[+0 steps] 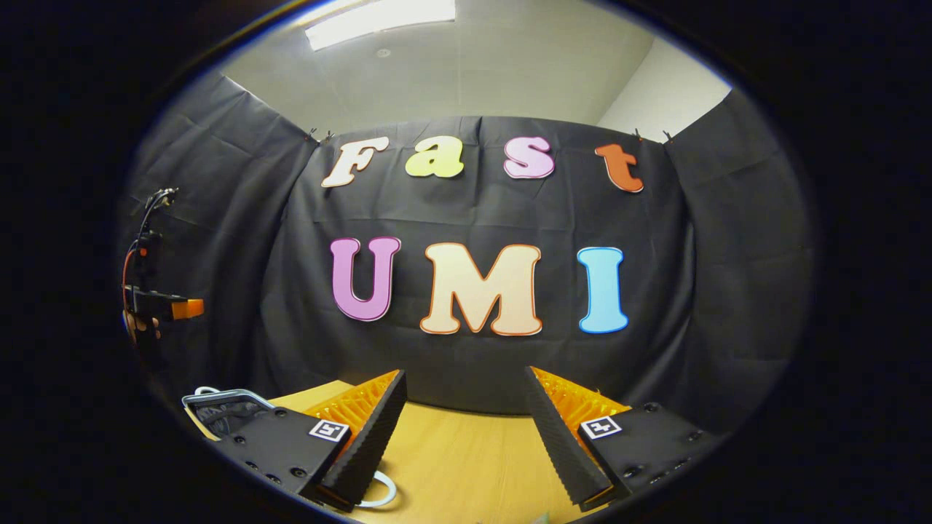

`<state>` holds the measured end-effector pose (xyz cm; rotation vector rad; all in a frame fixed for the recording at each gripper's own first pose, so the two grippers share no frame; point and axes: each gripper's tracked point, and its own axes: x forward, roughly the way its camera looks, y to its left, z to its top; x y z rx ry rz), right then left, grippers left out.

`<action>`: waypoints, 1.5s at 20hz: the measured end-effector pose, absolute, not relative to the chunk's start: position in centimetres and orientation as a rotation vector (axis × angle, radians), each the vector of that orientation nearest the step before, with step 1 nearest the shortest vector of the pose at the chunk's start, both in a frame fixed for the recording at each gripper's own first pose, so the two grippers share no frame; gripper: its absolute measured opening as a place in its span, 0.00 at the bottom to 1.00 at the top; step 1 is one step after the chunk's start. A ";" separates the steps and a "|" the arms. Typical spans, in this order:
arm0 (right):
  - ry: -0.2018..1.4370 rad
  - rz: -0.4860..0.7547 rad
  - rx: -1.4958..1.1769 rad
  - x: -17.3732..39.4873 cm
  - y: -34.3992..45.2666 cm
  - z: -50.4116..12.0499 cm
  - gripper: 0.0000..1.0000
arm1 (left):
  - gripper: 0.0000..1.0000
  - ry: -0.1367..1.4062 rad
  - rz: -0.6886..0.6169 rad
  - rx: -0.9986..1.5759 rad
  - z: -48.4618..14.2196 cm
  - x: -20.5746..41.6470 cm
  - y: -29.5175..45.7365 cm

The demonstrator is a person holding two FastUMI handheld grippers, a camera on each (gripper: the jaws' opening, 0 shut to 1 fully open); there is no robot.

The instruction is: First open the suitcase, pack the skin care products into it, and then close the suitcase.

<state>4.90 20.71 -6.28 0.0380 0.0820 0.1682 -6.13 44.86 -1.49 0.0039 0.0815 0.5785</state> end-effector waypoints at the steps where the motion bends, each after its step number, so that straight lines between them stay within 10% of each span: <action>1: 0.070 0.168 0.039 4.7 20.0 -6.0 0.99 | 0.94 0.077 0.555 0.010 -1.3 -5.6 43.2; 30: 0.051 0.083 0.012 -0.4 2.3 -7.3 0.99 | 0.95 0.339 -0.105 0.021 -17.2 -3.3 1.6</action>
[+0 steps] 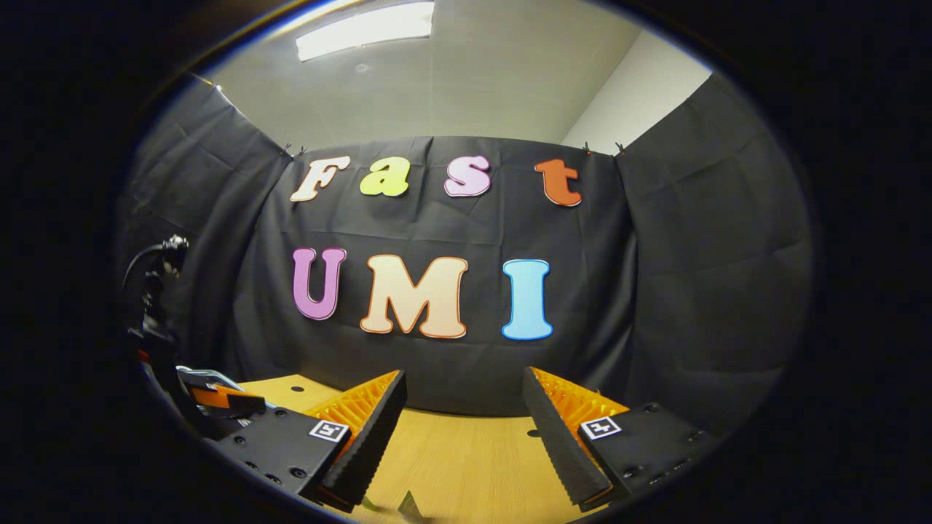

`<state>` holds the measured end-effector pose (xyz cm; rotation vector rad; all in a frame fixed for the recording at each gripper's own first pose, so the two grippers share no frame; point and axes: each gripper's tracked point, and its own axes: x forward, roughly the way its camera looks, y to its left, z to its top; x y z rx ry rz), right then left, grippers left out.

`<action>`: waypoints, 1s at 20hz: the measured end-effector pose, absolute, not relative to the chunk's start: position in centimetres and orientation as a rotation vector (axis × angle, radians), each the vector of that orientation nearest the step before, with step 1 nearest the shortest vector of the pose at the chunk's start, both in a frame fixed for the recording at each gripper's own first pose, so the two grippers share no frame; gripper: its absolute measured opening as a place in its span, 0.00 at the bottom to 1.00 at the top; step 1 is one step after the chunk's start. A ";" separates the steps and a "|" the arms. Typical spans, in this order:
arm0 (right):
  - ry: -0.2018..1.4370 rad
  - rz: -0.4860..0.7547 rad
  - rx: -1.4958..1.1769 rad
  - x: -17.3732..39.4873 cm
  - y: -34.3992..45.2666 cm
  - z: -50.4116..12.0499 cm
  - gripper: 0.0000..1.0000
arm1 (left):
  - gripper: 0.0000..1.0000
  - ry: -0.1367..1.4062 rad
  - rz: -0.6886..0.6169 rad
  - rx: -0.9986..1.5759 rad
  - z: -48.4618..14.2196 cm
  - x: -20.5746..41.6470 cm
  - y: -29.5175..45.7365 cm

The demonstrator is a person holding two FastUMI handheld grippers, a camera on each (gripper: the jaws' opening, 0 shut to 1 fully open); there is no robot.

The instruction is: First open the suitcase, pack the skin care products into it, and then close the suitcase.

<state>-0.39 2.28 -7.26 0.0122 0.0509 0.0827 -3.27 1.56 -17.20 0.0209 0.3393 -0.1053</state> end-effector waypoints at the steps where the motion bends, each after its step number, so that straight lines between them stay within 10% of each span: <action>1: 0.066 0.083 0.005 -0.5 2.2 -7.8 0.99 | 0.95 0.358 -0.121 0.015 -18.3 -3.5 0.9; 12: 0.131 0.046 -0.067 -1.9 -0.4 -9.3 0.99 | 0.94 0.574 -0.209 -0.038 -29.8 -5.1 -2.6; 20: 0.201 0.073 -0.074 -2.0 0.7 -12.6 0.99 | 0.74 0.738 -0.245 -0.060 -36.8 -6.6 -3.0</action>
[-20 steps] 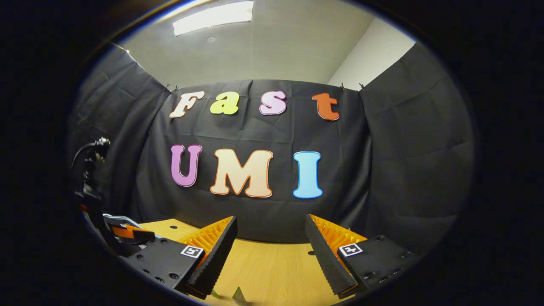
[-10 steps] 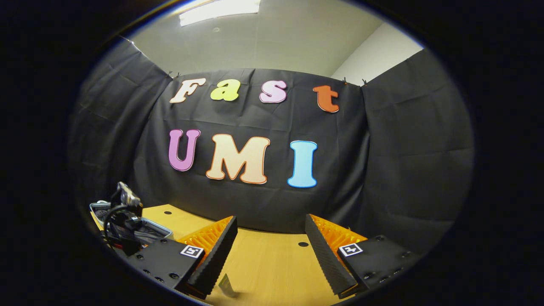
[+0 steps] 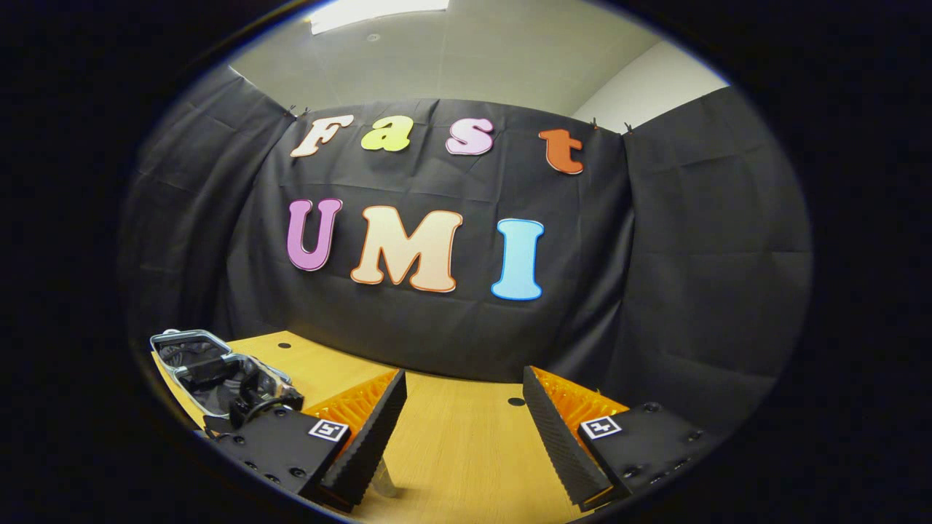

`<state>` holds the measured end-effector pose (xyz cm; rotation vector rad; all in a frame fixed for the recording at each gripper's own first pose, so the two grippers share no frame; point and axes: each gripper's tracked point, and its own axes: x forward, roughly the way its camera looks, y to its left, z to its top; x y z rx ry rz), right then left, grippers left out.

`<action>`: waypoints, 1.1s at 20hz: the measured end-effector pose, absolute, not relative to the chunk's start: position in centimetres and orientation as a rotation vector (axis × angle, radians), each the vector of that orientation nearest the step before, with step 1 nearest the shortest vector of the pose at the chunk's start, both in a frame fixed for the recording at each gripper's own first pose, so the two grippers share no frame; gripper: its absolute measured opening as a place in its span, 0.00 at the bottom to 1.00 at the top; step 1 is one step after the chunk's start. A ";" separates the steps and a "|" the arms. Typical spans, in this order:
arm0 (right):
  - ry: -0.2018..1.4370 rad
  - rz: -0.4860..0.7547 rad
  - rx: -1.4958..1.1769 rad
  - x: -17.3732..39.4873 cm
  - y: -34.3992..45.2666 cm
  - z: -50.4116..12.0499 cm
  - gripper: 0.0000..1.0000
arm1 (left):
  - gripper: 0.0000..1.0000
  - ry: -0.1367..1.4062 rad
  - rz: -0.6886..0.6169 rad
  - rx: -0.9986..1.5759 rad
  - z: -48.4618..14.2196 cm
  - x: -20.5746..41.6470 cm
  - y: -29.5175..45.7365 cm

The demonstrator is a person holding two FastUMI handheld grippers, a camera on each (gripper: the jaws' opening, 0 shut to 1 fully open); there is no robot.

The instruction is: First open the suitcase, pack the skin care products into it, and then close the suitcase.

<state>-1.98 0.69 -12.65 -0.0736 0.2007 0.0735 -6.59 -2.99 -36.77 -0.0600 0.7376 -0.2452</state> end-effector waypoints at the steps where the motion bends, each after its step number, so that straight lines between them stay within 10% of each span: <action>1: 0.204 0.083 -0.072 -2.1 1.0 -13.0 0.99 | 0.66 0.744 -0.244 -0.052 -37.2 -6.6 -2.8; 7: 0.250 0.202 -0.035 -3.3 4.6 -17.2 0.99 | 0.18 0.771 -0.258 -0.014 -38.1 -6.0 -1.9; 22: 0.493 0.341 -0.049 -6.2 9.7 -32.3 0.99 | 0.15 0.701 -0.116 -0.041 -26.5 -7.5 5.1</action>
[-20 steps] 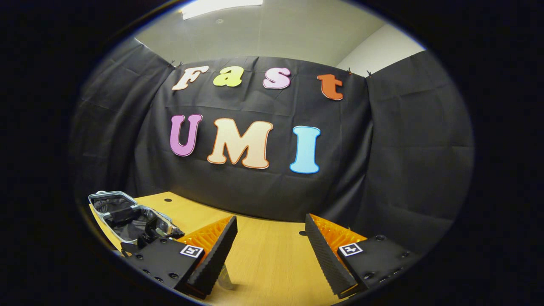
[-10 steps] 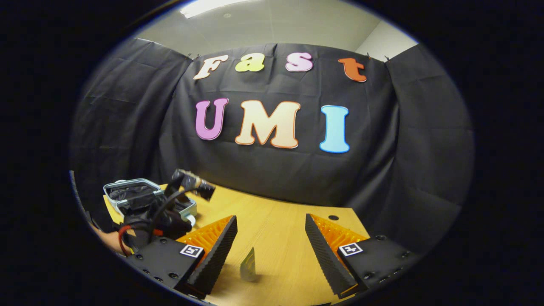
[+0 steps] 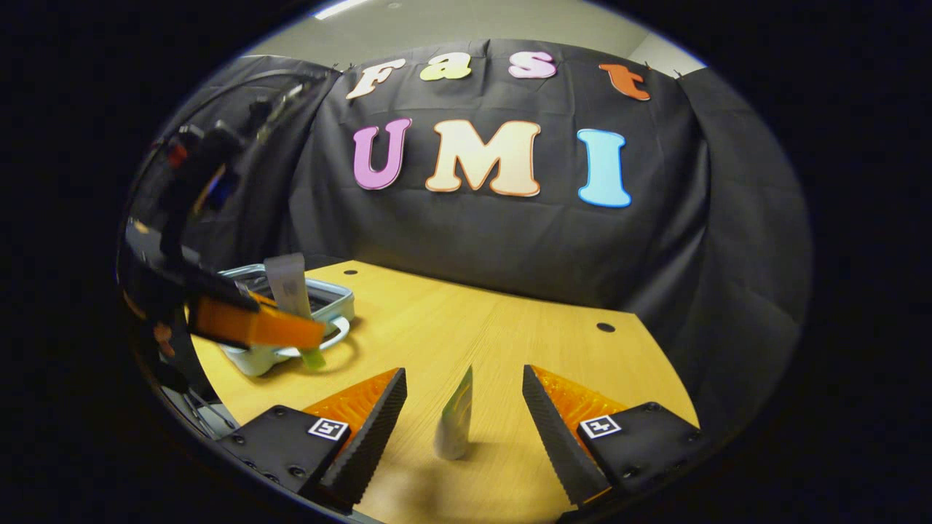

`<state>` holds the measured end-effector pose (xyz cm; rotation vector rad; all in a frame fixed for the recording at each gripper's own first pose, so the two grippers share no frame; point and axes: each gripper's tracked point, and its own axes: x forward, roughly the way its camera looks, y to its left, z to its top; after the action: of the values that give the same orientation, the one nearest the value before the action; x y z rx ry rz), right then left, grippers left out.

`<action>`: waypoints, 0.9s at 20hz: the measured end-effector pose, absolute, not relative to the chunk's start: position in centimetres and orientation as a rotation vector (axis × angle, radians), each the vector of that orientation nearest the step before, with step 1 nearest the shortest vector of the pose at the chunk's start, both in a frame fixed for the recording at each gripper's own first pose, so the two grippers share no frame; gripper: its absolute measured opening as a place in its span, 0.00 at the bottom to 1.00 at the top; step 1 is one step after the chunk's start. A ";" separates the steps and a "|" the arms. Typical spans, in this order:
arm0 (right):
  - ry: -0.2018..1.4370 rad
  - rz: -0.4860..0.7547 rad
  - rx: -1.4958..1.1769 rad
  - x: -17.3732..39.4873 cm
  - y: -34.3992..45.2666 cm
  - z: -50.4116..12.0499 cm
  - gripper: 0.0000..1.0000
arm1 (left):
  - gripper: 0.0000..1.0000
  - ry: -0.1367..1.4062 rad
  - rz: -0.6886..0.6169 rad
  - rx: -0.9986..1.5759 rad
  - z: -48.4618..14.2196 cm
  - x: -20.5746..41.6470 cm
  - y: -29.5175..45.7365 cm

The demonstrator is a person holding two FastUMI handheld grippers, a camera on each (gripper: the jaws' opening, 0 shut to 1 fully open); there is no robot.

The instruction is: First open the suitcase, pack the skin care products into it, and then close the suitcase.

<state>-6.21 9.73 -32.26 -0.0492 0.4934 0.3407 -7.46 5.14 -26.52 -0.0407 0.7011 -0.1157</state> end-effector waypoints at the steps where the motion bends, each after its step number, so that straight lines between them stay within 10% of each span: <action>1: 0.515 0.348 -0.054 -6.4 9.9 -33.3 0.99 | 0.15 0.693 -0.098 -0.044 -25.7 -7.6 5.9; 18: 0.733 0.336 -0.018 -6.3 10.9 -42.0 0.33 | 0.15 0.694 0.210 0.005 -20.3 -11.3 19.0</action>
<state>-6.33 10.89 -41.96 -0.0180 0.7333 0.3357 -11.31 18.99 -20.32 0.0050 0.6944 0.2101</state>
